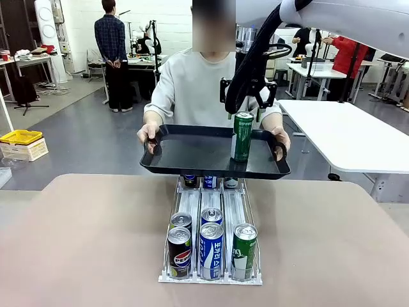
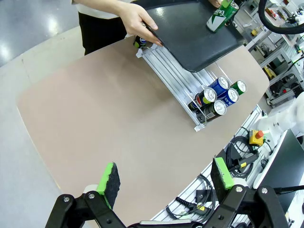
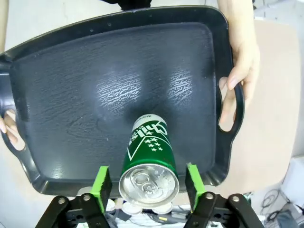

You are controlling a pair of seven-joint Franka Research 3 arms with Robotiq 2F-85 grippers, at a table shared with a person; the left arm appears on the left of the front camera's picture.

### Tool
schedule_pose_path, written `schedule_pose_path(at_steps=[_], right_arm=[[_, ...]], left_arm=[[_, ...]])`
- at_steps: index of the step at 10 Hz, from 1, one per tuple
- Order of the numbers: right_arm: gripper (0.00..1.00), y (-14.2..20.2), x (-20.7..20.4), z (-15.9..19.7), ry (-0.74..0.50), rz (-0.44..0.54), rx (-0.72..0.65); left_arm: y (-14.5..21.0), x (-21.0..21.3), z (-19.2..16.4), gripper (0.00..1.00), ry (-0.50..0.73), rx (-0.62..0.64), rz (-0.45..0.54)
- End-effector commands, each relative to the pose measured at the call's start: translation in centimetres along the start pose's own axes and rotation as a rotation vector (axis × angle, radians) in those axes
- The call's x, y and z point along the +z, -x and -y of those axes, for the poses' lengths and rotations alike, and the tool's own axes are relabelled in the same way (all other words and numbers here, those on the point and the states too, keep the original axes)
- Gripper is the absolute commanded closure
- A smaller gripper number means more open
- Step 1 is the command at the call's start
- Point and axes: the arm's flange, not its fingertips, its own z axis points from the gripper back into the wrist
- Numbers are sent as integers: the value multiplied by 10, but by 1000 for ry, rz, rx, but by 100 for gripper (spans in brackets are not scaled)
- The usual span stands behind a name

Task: Retrieve and hand over the desired beverage to the person.
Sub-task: Place the picked can on the Handle tray extended by the person.

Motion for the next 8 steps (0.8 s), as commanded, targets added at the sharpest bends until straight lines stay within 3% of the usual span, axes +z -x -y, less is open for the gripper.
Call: schedule_pose_path(at_steps=[1,2,5,8], right_arm=[[20,-9,8,-8,22,-1,19],[0,-9,8,-9,21,-1,22],[0,-8,9,-8,18,-3,21],[0,47,58,9,27,61,13]], left_arm=[[1,2,-1,0,11,-11,1],[1,2,-1,0,11,-11,1],[1,2,-1,0,11,-11,1],[1,2,-1,0,11,-11,1]])
